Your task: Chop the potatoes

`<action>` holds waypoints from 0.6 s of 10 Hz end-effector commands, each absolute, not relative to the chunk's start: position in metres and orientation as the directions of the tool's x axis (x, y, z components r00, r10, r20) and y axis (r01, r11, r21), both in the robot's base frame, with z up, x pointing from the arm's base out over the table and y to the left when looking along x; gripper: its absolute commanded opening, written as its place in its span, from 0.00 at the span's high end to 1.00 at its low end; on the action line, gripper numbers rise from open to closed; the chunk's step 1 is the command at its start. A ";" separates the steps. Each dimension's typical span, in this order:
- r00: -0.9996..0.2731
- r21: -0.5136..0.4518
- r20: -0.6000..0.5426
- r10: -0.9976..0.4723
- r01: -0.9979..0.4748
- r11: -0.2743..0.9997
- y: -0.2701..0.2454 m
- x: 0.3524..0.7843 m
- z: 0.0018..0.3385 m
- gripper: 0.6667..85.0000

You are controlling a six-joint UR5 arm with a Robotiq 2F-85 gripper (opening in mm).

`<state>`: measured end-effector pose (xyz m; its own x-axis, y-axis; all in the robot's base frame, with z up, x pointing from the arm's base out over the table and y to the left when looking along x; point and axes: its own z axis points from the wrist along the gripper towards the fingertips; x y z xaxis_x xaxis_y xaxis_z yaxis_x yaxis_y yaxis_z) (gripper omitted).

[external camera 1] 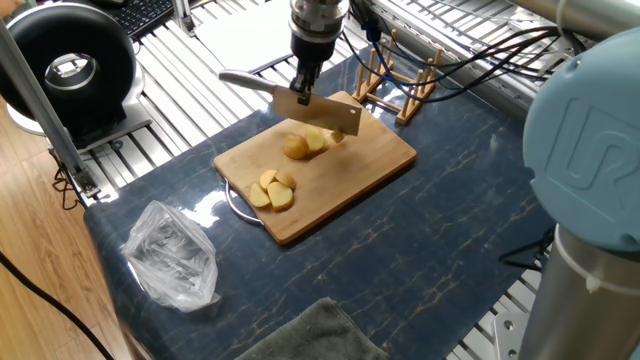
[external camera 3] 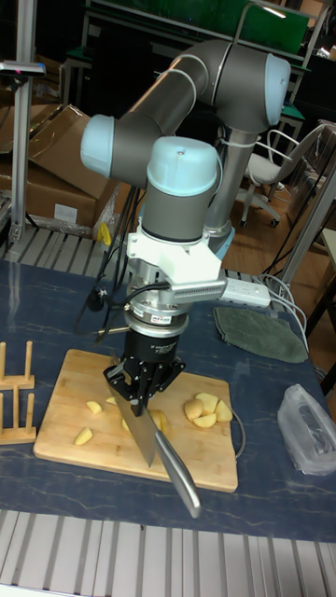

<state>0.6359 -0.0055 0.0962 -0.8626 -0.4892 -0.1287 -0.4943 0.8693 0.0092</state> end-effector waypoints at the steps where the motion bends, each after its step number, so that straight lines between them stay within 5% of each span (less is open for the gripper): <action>1: -0.855 0.023 -0.117 -0.505 -0.511 0.859 0.000 0.627 0.100 1.00; 6: -0.837 0.006 -0.143 -0.528 -0.534 0.845 0.005 0.632 0.089 1.00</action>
<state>0.6293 0.0019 0.0933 -0.8464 -0.5181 -0.1234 -0.5225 0.8526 0.0040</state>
